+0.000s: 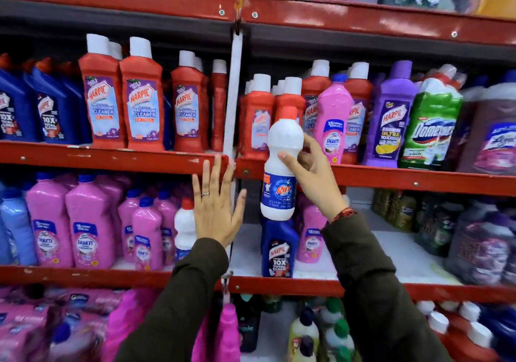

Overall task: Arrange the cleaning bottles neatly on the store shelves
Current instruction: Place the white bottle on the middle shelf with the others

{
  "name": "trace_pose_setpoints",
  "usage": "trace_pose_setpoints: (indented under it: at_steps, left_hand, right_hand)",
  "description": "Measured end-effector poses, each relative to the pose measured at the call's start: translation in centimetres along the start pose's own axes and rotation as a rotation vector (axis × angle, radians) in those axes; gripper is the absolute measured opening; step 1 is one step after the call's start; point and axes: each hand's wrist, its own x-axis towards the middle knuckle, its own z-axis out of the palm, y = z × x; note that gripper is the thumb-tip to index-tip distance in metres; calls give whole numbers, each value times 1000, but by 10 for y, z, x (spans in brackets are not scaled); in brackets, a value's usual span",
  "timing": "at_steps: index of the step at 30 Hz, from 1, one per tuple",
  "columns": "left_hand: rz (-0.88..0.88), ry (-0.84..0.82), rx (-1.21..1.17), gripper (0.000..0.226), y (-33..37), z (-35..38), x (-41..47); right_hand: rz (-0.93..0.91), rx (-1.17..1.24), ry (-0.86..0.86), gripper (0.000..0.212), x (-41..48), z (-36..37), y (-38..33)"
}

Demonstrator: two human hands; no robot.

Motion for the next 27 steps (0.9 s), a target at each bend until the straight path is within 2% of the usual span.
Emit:
trace_pose_setpoints:
  at_steps: [7, 13, 19, 23, 27]
  left_hand:
    - [15, -140, -25, 70, 54, 51, -68]
    - [-136, -333, -23, 79, 73, 89, -123]
    - [-321, -499, 66, 108, 75, 113, -154]
    - [-349, -523, 134, 121, 73, 125, -168]
    - [-343, -486, 162, 107, 70, 132, -173]
  right_hand:
    - [55, -12, -26, 58, -39, -72, 39]
    - [97, -56, -23, 59, -59, -128, 84]
    - [153, -106, -30, 60, -74, -168, 138]
    - [178, -100, 4, 63, -71, -188, 171]
    - [212, -69, 80, 62, -61, -203, 204]
